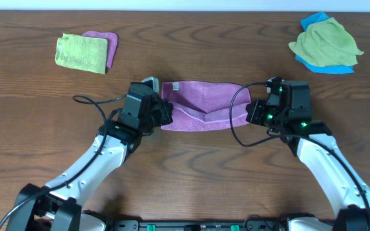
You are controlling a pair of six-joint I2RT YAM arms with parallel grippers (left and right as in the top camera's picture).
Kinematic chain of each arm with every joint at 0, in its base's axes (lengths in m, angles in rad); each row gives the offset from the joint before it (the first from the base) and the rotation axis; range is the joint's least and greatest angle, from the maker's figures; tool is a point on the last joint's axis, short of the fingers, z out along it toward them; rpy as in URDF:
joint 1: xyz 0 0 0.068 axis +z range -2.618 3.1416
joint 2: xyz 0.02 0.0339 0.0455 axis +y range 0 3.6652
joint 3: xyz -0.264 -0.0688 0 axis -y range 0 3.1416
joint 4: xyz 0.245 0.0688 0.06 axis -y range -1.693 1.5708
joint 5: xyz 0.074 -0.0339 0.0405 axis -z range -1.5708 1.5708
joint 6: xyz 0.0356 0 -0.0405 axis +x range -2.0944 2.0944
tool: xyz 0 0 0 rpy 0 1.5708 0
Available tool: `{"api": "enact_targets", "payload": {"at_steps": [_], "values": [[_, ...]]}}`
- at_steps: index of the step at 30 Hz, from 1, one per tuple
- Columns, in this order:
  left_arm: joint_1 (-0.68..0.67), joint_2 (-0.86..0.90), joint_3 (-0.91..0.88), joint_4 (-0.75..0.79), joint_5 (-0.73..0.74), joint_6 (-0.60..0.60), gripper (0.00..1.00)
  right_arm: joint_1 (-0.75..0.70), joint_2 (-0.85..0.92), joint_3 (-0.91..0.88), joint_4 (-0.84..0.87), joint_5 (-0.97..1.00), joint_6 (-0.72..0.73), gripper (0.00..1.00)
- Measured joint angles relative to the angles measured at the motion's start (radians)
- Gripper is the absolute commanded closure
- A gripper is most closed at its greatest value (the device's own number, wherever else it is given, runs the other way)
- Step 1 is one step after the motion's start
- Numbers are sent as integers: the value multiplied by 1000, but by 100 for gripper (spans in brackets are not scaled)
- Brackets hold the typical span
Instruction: Fold the cloth
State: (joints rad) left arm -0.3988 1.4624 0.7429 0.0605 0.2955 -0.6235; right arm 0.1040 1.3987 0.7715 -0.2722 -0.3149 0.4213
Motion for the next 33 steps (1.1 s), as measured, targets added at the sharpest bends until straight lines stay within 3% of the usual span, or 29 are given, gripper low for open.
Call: {"api": "enact_targets", "payload": {"at_steps": [13,33], "values": [[57,103,95,-4,7,63,94,0,148,115,19,6,0,98],[105,266,254,-4,50,135,94,0,195,131,76,63,23,98]]}}
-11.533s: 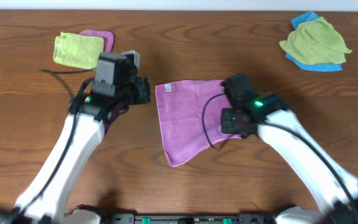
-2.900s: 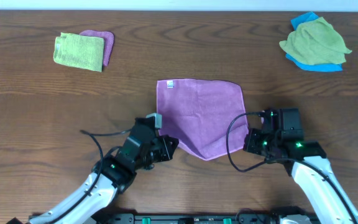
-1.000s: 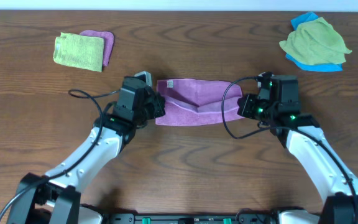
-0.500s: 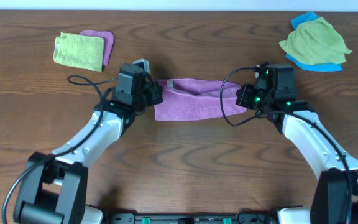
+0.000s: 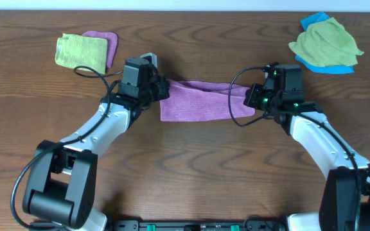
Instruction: Fold the cloth
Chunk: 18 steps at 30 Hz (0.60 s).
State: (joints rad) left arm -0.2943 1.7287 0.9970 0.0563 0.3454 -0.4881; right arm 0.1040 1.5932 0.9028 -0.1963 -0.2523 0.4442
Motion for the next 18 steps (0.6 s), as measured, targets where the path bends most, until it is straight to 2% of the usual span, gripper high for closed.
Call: {"api": "enact_targets", "payload": {"at_steps": [18], "values": [[32,84,89,-6,61,40,94,0,3,2,52,40,10,98]]}}
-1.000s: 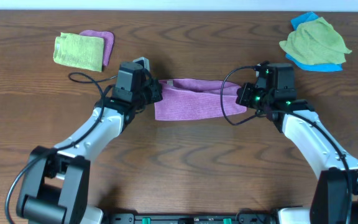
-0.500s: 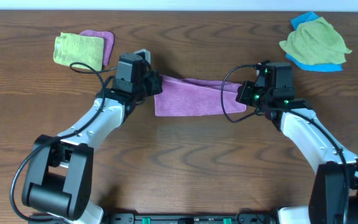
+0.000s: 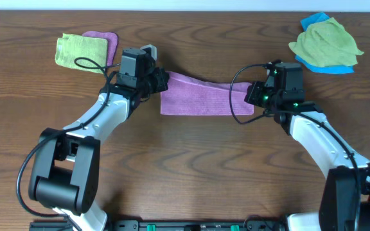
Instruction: Fold the cloth
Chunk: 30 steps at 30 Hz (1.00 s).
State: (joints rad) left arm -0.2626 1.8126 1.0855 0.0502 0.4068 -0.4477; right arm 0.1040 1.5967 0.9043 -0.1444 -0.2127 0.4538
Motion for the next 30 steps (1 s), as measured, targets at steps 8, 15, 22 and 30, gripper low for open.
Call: {"api": "enact_targets", "payload": {"at_steps": [8,15,22,30], "values": [[0,2,0,2,2,4,94,0,44,33,22,3,2,98],[0,2,0,-53,11,5,94,0,51,39,-32,-3,7,98],[0,2,2,-142,25,5,94,0,51,63,-176,-20,11,99],[0,2,2,-224,37,0,94,0,51,90,-264,-24,13,99]]}}
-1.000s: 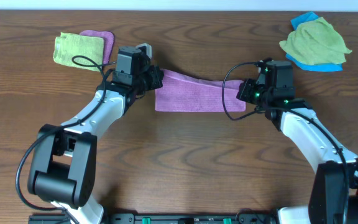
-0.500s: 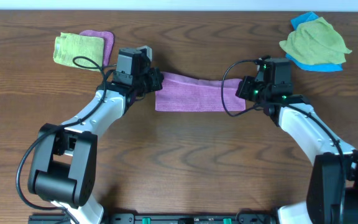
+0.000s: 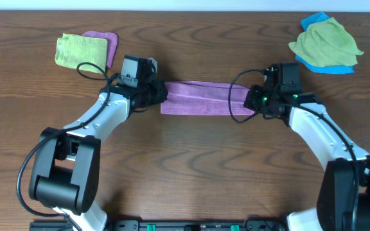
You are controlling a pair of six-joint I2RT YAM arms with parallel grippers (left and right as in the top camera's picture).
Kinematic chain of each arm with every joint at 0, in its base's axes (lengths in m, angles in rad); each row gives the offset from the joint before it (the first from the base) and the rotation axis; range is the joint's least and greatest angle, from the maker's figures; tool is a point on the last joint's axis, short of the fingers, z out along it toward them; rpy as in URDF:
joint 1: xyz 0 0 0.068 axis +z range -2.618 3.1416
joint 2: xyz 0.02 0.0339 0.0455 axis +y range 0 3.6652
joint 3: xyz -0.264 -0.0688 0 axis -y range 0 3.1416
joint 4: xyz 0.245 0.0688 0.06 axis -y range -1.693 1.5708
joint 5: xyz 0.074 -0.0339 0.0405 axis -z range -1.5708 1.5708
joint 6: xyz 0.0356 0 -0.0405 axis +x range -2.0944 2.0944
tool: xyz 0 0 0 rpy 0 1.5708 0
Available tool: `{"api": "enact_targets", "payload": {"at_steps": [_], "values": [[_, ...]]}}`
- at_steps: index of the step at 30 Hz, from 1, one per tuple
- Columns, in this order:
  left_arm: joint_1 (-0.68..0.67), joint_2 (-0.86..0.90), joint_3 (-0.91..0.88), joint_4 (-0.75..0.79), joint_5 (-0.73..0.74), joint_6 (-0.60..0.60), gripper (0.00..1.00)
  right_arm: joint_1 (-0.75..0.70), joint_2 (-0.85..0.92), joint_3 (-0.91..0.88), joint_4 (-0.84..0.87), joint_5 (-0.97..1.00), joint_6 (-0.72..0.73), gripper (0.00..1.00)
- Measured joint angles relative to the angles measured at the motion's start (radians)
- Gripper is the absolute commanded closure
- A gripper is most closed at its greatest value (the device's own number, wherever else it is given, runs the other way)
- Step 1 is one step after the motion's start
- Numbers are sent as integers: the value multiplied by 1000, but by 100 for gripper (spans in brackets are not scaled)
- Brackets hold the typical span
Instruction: Fold the cloth
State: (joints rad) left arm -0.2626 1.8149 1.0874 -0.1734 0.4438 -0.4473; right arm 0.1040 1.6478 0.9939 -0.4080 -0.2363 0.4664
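Note:
The purple cloth [image 3: 201, 97] lies on the wooden table [image 3: 191, 173] as a narrow doubled strip running left to right. My left gripper [image 3: 164, 94] sits at the strip's left end and my right gripper [image 3: 250, 101] at its right end. Each looks shut on an end of the cloth. The fingertips are partly hidden under the gripper bodies in this overhead view.
At the far left a folded green cloth [image 3: 81, 52] lies on a folded pink-purple one [image 3: 110, 43]. A crumpled green cloth [image 3: 325, 40] rests on a blue cloth [image 3: 329, 67] at the far right. Black cables loop beside both wrists.
Both grippers have come slightly nearer and lower. The cloth's raised far edge, lifted at its left end before, now lies flat, and the strip looks narrower and even.
The cloth first lay wider with a wrinkled near edge, both grippers at its near corners. Then the grippers were farther back with that edge carried over. Then the left end stood raised. Now the cloth rests as a flat narrow strip.

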Motion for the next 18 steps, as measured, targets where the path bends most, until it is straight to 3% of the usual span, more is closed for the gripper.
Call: {"api": "enact_targets", "payload": {"at_steps": [18], "values": [[0,0,0,-153,51,-27,94,0,0,2,-104,3,0,98]]}}
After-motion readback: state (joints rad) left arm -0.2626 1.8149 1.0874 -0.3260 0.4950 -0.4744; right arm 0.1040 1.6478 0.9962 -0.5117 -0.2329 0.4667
